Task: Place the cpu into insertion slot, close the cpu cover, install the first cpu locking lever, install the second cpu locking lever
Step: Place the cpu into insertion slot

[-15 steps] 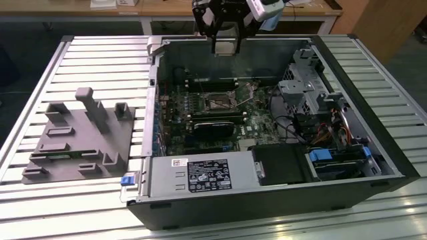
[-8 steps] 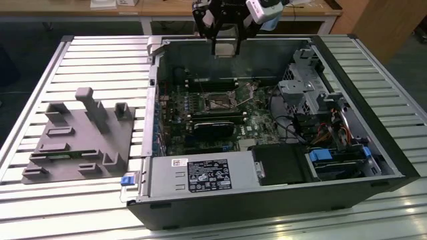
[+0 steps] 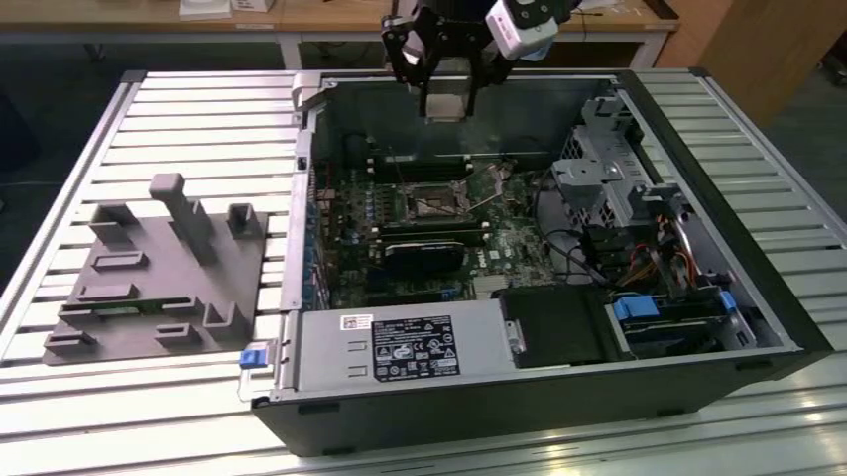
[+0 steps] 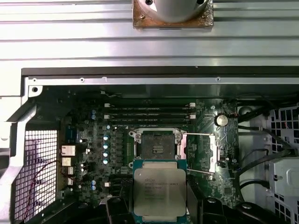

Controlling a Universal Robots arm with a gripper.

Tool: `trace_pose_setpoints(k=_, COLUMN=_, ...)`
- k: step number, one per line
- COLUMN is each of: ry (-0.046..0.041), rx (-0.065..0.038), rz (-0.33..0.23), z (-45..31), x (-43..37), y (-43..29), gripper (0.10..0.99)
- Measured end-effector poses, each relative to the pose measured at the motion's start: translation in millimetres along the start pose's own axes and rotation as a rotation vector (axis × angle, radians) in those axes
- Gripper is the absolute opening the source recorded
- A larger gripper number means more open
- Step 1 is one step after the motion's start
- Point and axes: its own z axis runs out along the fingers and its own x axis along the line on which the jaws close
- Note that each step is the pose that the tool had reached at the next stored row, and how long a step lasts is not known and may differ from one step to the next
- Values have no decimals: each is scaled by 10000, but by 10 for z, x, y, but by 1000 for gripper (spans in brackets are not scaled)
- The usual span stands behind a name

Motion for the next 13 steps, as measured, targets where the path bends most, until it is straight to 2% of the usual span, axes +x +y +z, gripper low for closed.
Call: trace_pose_setpoints(k=13, ry=0, rx=-1, rz=0, z=230, x=-5, y=-20, gripper=541)
